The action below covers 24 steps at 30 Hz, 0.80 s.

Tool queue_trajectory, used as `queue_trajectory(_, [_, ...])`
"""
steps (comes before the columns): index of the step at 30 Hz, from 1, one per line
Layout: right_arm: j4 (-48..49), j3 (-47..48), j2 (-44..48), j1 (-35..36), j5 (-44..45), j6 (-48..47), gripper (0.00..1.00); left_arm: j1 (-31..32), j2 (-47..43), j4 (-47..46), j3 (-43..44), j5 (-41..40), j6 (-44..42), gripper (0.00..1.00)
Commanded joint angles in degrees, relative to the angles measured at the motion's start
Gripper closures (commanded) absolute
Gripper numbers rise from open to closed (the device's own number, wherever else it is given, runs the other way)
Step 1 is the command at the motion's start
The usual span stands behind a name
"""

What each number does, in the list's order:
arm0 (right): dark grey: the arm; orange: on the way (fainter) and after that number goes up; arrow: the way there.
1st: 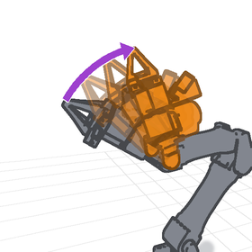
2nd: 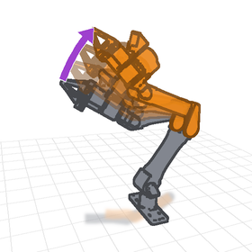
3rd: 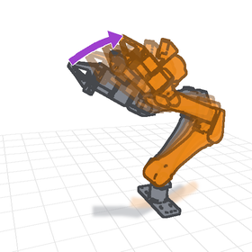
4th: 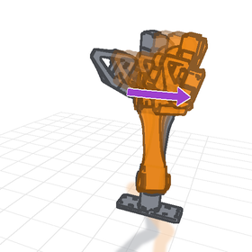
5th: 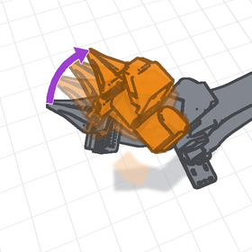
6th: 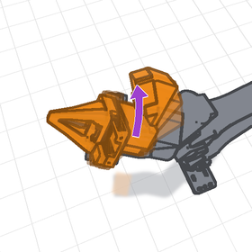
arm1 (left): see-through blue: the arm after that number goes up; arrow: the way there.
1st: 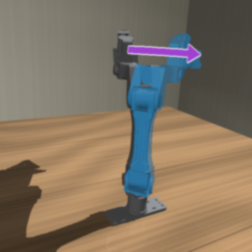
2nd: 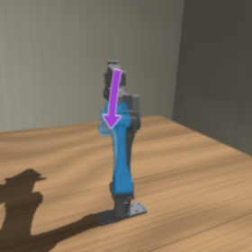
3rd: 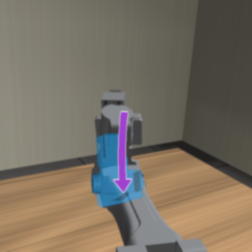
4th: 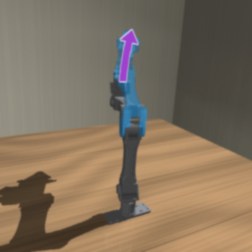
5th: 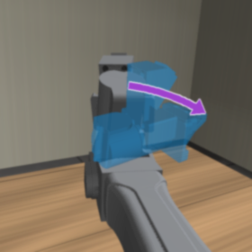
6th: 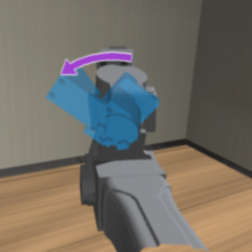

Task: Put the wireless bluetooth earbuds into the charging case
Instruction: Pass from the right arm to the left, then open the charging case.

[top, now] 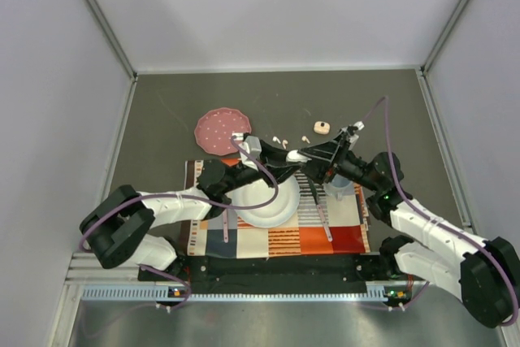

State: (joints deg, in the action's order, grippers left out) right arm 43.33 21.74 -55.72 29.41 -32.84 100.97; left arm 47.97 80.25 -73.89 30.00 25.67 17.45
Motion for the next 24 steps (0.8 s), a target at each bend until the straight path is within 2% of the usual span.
queue_trajectory(1, [-2.2, 1.3, 3.2, 0.5, 1.2, -5.2, 0.28, 0.5, -2.4, 1.2, 1.8, -0.4, -2.5, 1.0])
queue_trajectory(2, [-6.1, 2.0, 3.9, 0.5, 1.5, -9.0, 0.18, 0.5, -3.0, 2.1, 1.7, -0.4, -2.8, 1.0])
queue_trajectory(4, [-12.4, 5.4, 6.0, 0.5, 2.2, -13.8, 0.09, 0.5, -3.9, 3.0, 1.4, -0.8, -3.5, 1.0])
queue_trajectory(7, [-25.9, 11.5, 8.5, 0.5, 3.7, -25.1, 0.04, 0.4, -6.5, 5.6, 0.5, -2.2, -4.8, 1.0])
queue_trajectory(11, [-41.5, 19.6, 11.2, 0.5, 7.0, -42.1, 0.04, 0.3, -11.6, 4.0, -3.1, -5.1, -6.8, 1.0])
queue_trajectory(13, [-48.5, 23.5, 12.2, 0.4, 9.2, -47.2, 0.04, -0.2, -13.1, 0.5, -5.9, -7.2, -6.9, 1.0])
queue_trajectory(17, [-52.6, 26.9, 12.2, 0.7, 9.2, -56.7, 0.04, -2.5, -14.9, -3.4, -8.6, -5.8, -5.2, 1.0])
queue_trajectory(20, [-59.2, 30.9, 10.0, 4.5, 13.0, -64.2, 0.04, -4.5, -14.2, -11.4, -11.3, -4.1, -2.5, 1.0])
queue_trajectory(21, [-60.6, 33.2, 9.2, 7.9, 16.3, -65.9, 0.04, -5.1, -13.8, -13.3, -12.1, -3.7, -1.7, 1.0])
queue_trajectory(24, [-64.2, 36.4, 5.7, 12.4, 21.8, -69.8, 0.04, -5.5, -12.7, -16.2, -12.3, -1.9, -1.2, 1.0])
